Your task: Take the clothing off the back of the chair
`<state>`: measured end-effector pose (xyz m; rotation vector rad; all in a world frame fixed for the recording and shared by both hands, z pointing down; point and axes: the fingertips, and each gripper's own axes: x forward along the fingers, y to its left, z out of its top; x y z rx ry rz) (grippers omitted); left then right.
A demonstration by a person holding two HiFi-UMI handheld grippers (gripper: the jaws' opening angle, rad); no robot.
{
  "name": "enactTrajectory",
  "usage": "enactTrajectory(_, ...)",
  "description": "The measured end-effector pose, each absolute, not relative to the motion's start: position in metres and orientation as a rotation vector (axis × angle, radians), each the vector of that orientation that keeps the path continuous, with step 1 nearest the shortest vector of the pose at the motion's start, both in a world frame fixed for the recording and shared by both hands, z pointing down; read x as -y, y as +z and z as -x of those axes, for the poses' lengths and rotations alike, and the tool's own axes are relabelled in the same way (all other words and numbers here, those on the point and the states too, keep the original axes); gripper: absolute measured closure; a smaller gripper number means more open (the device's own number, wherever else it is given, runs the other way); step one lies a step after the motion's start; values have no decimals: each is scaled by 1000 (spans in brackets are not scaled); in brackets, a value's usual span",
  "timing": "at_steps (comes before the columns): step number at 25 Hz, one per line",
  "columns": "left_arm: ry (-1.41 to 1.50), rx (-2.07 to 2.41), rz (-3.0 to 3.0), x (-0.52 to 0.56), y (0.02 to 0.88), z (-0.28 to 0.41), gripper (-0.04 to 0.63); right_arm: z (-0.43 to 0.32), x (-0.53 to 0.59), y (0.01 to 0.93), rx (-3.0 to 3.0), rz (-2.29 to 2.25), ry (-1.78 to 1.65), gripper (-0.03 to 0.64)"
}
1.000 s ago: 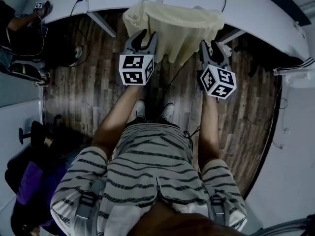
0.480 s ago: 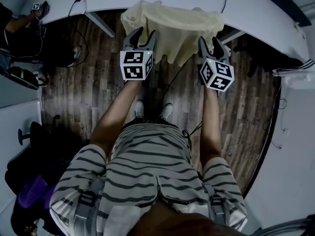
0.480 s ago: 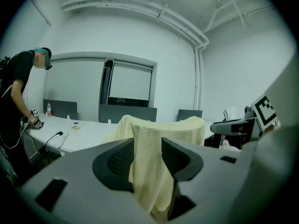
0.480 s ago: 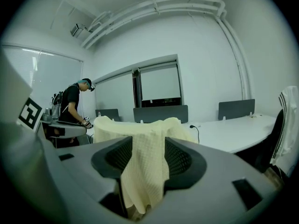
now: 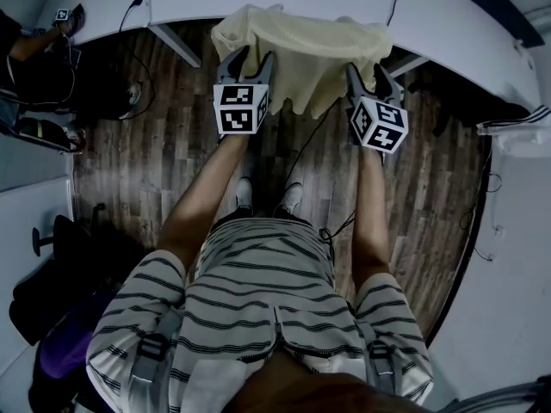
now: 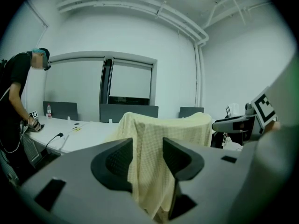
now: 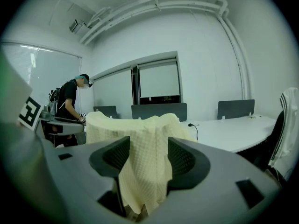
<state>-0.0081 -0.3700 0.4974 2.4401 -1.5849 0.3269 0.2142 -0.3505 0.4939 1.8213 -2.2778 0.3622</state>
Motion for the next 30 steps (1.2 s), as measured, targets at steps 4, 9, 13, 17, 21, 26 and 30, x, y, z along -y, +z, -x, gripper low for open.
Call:
enactTrajectory(4,342,1591,-2445,374,499,7,396,-220,354,498,2271,-1819,363,353)
enactTrajectory(9,358,1584,-2455,380,502,4,396,-224,361,505,2278,-1805,384,351)
enactTrajectory(13,376,1578,-2460,381,507,3,396,-225,365,508,2270,-1801,386,350)
enactTrajectory(17,381,1579,-2455,385,508,1,397,-225,369,508,2278,-1777,359,350)
enactTrajectory(21,377,1565,-2457,390,508,-2,397,-224,374,506,2290,-1760,354,351)
enactTrajectory(26,367,1573,-2453,396,509,-4,399,-221,379,509,2314,-1749,343,385)
enactTrajectory(30,346,1577,-2452,397,508,-3,399,-219,379,509,2327,-1764,355,395)
